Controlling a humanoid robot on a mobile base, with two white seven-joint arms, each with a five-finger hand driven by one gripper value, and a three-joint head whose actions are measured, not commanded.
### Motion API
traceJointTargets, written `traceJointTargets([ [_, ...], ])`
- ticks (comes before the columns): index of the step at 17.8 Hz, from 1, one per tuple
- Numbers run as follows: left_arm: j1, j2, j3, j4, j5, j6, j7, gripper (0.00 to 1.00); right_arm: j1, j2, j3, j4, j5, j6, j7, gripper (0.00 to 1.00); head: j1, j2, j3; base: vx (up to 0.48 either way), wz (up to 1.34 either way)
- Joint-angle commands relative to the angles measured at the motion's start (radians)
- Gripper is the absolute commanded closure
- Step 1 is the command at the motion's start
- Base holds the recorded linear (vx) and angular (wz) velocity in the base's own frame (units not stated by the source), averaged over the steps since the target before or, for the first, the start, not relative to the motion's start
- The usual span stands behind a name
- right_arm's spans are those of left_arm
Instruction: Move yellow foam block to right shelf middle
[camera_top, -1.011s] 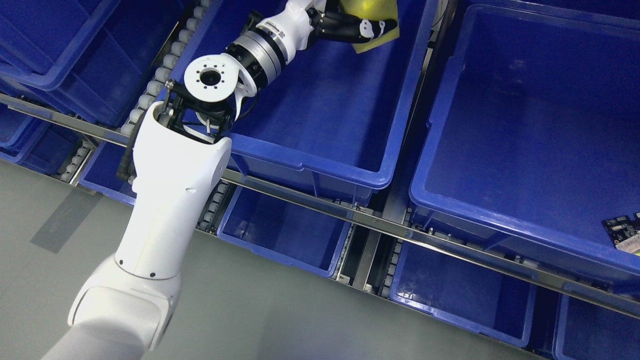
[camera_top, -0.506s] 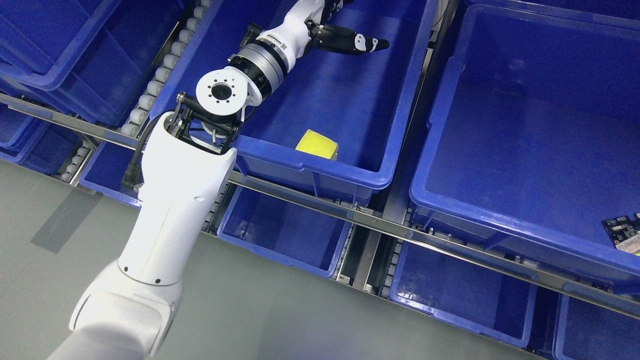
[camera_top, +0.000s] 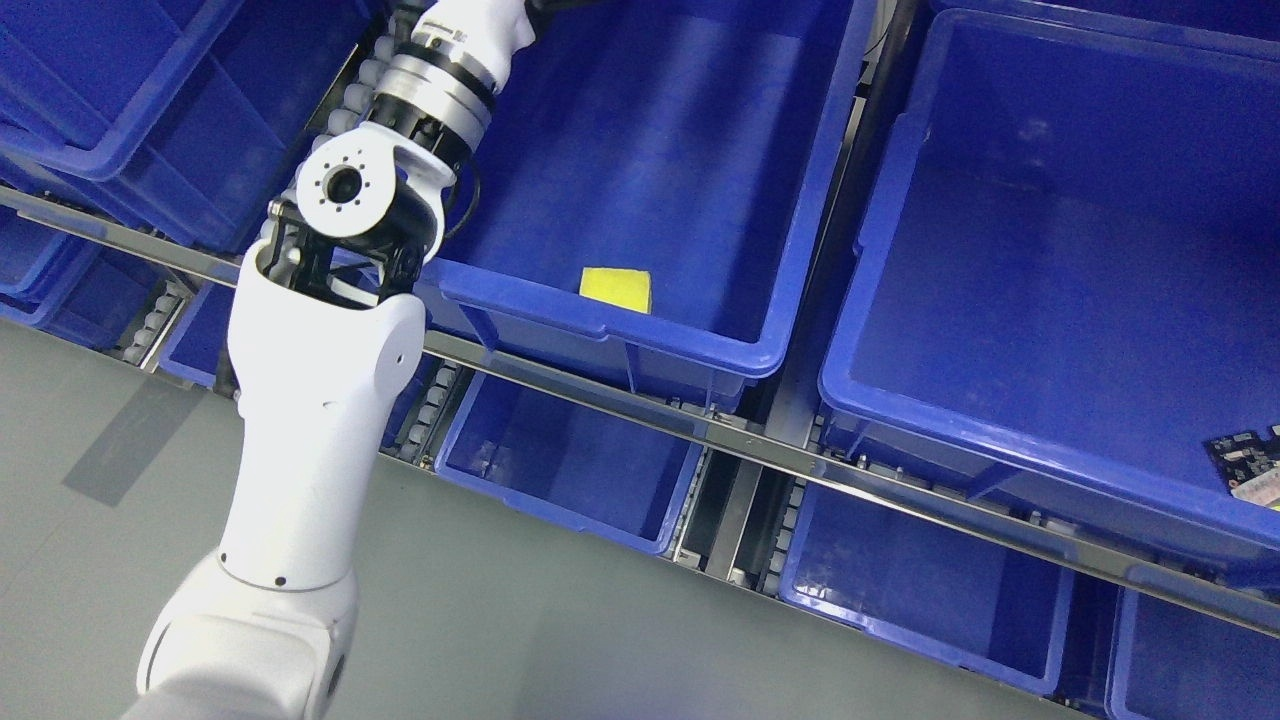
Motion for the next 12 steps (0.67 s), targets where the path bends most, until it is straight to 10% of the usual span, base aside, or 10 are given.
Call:
traceJointTargets([
  [1,0.151,0.017,0.16,-0.083,0.057,-0.039,-0.111,0.0,0.002,-0.017,0.0,-0.017,0.005,0.001,0.0,0.0,0.0,0.0,0.0,0.0,0.0],
  [12,0.169,0.017,0.133,-0.081,0.049,-0.039,-0.051,0.0,0.002,-0.017,0.0,-0.017,0.003,0.001,0.0,0.0,0.0,0.0,0.0,0.0,0.0],
])
